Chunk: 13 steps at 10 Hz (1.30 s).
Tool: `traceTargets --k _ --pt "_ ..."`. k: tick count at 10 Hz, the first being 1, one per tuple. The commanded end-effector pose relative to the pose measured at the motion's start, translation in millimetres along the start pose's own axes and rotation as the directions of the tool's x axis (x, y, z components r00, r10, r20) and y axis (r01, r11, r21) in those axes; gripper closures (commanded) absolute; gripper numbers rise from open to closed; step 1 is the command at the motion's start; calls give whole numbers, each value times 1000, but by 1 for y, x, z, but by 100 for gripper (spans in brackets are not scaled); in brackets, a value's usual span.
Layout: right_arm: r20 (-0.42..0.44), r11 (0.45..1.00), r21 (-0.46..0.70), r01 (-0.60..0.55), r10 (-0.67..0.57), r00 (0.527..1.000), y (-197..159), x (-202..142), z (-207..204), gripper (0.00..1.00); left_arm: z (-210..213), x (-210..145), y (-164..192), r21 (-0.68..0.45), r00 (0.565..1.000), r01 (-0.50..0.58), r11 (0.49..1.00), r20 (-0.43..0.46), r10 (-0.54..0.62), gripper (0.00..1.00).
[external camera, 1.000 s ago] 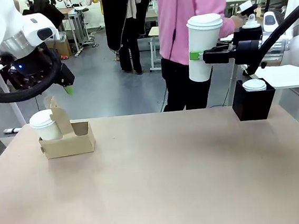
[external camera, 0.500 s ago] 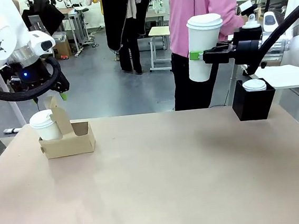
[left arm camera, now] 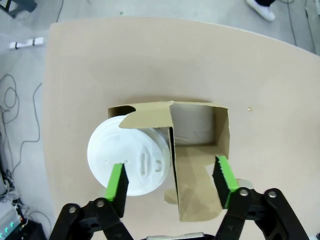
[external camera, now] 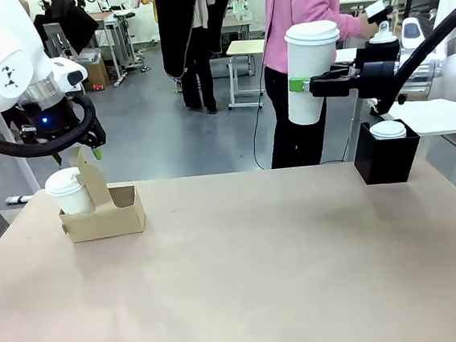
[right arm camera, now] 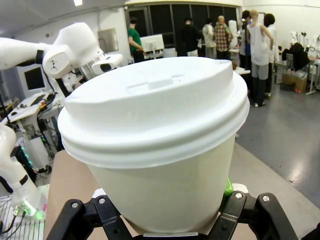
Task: Pour a drink into a cup and package it in a carrier.
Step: Position the Cup Carrier in the center of the table.
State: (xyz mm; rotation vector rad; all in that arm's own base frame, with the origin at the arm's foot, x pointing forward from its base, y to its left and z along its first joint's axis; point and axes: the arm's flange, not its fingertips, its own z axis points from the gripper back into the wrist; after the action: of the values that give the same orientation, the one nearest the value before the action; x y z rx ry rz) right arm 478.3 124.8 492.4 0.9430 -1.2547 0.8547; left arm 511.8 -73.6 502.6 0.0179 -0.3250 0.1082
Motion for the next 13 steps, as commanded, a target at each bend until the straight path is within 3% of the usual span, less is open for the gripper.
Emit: traceTargets --k 1,2,3,9,10,11,13 --pt "6 1000 4 -5 5 1000 3 4 0 19 1 5 1 19 1000 -25 999 13 25 100" --pt "6 1000 4 -5 5 1000 3 4 0 19 1 5 1 12 1000 -27 1000 12 27 65" --pt "6 1000 4 -5 5 1000 3 4 0 19 1 5 0 4 1000 -21 1000 8 21 100" --pt "6 1000 4 -5 5 1000 3 4 0 19 -4 8 3 -44 1000 -26 999 15 26 100" --pt "6 1000 4 -5 5 1000 3 4 0 19 -7 7 -2 -83 994 78 993 -72 -84 100" --pt "6 1000 4 -5 5 1000 3 4 0 19 -3 4 3 -12 1000 -16 1000 3 16 100" --pt "6 1000 4 -5 5 1000 3 4 0 19 -3 4 3 -12 1000 -16 1000 3 16 100"
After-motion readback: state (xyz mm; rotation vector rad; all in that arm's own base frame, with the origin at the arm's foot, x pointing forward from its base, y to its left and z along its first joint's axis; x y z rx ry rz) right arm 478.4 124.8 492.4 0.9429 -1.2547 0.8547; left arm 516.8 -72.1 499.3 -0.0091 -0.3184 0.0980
